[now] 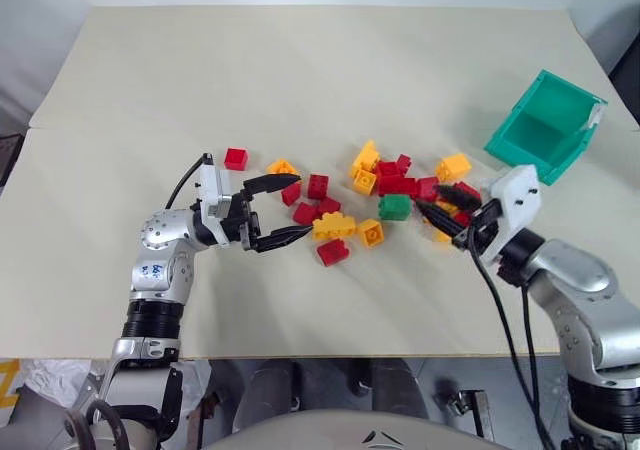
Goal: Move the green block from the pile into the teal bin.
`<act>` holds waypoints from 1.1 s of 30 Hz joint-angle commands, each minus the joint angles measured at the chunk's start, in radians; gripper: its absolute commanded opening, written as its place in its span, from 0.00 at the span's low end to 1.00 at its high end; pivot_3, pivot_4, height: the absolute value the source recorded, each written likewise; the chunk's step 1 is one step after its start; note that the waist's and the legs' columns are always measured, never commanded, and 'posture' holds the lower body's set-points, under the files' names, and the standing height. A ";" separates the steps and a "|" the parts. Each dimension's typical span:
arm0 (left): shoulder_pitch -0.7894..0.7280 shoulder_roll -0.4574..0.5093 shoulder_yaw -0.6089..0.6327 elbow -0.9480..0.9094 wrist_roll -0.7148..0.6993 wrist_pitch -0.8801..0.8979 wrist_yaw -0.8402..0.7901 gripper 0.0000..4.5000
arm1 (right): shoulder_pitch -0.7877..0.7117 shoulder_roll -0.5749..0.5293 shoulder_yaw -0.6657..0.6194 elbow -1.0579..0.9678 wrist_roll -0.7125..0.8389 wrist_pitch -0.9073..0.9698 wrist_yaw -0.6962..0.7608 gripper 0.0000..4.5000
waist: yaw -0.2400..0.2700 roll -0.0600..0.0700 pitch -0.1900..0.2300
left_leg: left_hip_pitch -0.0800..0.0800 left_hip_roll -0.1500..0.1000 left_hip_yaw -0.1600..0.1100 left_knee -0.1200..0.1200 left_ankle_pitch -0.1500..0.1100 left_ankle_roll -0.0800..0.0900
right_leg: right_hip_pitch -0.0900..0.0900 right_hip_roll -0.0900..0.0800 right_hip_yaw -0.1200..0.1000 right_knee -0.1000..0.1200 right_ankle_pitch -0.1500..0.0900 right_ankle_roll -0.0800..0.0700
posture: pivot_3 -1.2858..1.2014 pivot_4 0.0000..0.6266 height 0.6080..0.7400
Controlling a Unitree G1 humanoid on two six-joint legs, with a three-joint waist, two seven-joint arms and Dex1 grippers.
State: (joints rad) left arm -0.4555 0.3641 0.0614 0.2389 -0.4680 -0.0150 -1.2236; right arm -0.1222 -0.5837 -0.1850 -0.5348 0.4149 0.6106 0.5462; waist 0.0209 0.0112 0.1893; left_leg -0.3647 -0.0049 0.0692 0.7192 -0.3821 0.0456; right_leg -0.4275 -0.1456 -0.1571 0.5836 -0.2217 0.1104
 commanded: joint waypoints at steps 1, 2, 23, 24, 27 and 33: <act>-0.015 0.001 0.012 -0.016 -0.022 -0.005 0.002 1.00 | -0.066 0.017 -0.053 0.022 0.000 -0.041 -0.045 0.54 | 0.001 0.000 0.000 | 0.000 0.000 0.000 0.000 0.000 0.000 | 0.000 0.000 0.000 0.000 0.000 0.000 | 0.52 0.24 1.00; -0.019 -0.001 0.011 -0.013 -0.022 -0.004 0.003 1.00 | -0.075 0.057 -0.073 0.028 0.067 -0.033 -0.039 0.54 | 0.002 0.000 0.000 | -0.001 0.000 0.000 0.000 0.000 0.000 | 0.000 0.000 0.000 0.000 0.000 0.000 | 0.52 0.24 1.00; -0.024 0.004 0.014 -0.010 -0.019 0.001 0.012 1.00 | -0.172 -0.177 0.131 -0.009 -0.027 0.135 0.024 1.00 | 0.004 0.001 0.000 | -0.002 -0.001 0.000 0.001 -0.001 0.002 | -0.001 -0.001 -0.001 -0.001 0.000 0.000 | 0.52 0.24 1.00; -0.025 0.003 0.014 -0.010 -0.019 0.000 0.013 1.00 | -0.179 -0.184 0.138 -0.005 -0.032 0.137 0.026 1.00 | 0.004 0.000 0.000 | -0.003 -0.001 0.000 0.001 -0.001 0.002 | -0.001 -0.002 -0.001 -0.001 0.000 0.000 | 0.52 0.24 1.00; -0.028 0.000 0.015 -0.005 -0.018 -0.006 0.014 1.00 | -0.267 -0.223 0.223 0.056 -0.054 0.225 0.053 1.00 | 0.002 0.000 0.000 | -0.003 -0.001 0.000 0.001 -0.001 0.002 | -0.001 -0.002 -0.001 -0.001 0.000 0.000 | 0.52 0.24 1.00; -0.026 -0.004 0.015 -0.008 -0.015 -0.012 0.020 1.00 | -0.352 -0.266 0.344 0.141 -0.103 0.244 0.131 1.00 | 0.003 0.000 0.000 | -0.003 -0.001 -0.001 0.001 -0.001 0.002 | -0.001 -0.002 -0.002 -0.001 0.000 0.000 | 0.52 0.24 1.00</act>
State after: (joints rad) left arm -0.4697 0.3607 0.0626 0.2494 -0.4679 -0.0123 -1.2099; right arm -0.4490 -0.8312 0.1473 -0.4009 0.3358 0.8648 0.6519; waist 0.0235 0.0117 0.1895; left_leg -0.3680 -0.0060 0.0688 0.7203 -0.3827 0.0477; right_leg -0.4285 -0.1473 -0.1586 0.5820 -0.2214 0.1105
